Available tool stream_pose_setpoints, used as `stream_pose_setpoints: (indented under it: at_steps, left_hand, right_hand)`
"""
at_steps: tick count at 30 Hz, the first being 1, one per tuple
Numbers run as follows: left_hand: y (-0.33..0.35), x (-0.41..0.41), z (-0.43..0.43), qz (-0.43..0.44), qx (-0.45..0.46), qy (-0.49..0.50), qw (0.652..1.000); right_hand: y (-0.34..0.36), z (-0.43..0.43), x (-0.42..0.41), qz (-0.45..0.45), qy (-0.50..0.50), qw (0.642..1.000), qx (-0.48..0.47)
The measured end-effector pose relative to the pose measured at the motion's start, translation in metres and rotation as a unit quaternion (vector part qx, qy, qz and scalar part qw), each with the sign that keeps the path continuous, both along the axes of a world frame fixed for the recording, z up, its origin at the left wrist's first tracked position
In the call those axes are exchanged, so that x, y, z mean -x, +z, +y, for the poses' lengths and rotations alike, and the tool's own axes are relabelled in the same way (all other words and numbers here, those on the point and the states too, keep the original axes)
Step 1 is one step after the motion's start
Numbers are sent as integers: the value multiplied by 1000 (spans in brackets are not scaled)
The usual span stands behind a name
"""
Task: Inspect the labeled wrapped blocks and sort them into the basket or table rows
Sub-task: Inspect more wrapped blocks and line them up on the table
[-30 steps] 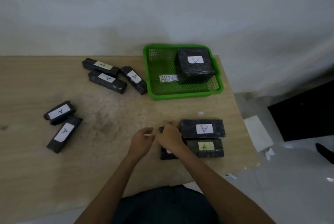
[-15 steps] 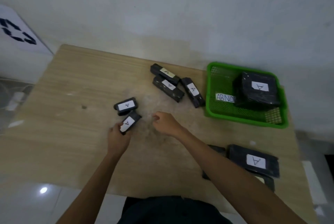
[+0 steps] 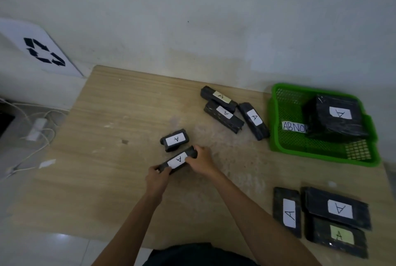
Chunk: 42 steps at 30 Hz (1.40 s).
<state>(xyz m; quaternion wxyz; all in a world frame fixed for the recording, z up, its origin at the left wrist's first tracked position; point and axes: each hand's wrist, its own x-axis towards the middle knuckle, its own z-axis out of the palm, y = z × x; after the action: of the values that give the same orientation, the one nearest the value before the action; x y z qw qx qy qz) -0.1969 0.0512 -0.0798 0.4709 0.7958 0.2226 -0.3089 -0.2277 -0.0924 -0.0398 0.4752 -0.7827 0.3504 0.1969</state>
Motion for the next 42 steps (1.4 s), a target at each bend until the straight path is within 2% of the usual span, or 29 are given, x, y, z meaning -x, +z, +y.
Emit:
stream_pose_setpoints:
  at_steps: [3, 6, 10, 14, 18, 26, 34, 42]
  left_hand:
    - [28, -2, -5, -15, 73, 4, 997]
    - [66, -1, -12, -32, 170, -18, 985]
    - [124, 8, -28, -109, 193, -115, 968]
    - [177, 19, -41, -165, 216, -164, 948]
    - [210, 28, -44, -202, 229, -204, 930]
    - [227, 32, -39, -270, 162, -311, 897]
    - [233, 41, -36, -252, 210, -295, 898]
    - [232, 43, -33, -213, 251, -306, 893]
  right_hand:
    - [17, -12, 13, -23, -80, 995, -53]
    - [49, -23, 28, -68, -169, 974, -136]
    - [98, -36, 50, -134, -253, 929, -233]
    - [149, -39, 73, -218, -249, 902, -276]
    - [177, -39, 89, -281, -255, 880, -286]
    - [185, -33, 100, -331, -276, 864, -259]
    - [194, -28, 110, -350, -224, 889, -195]
    - [201, -31, 124, -352, -205, 882, -236]
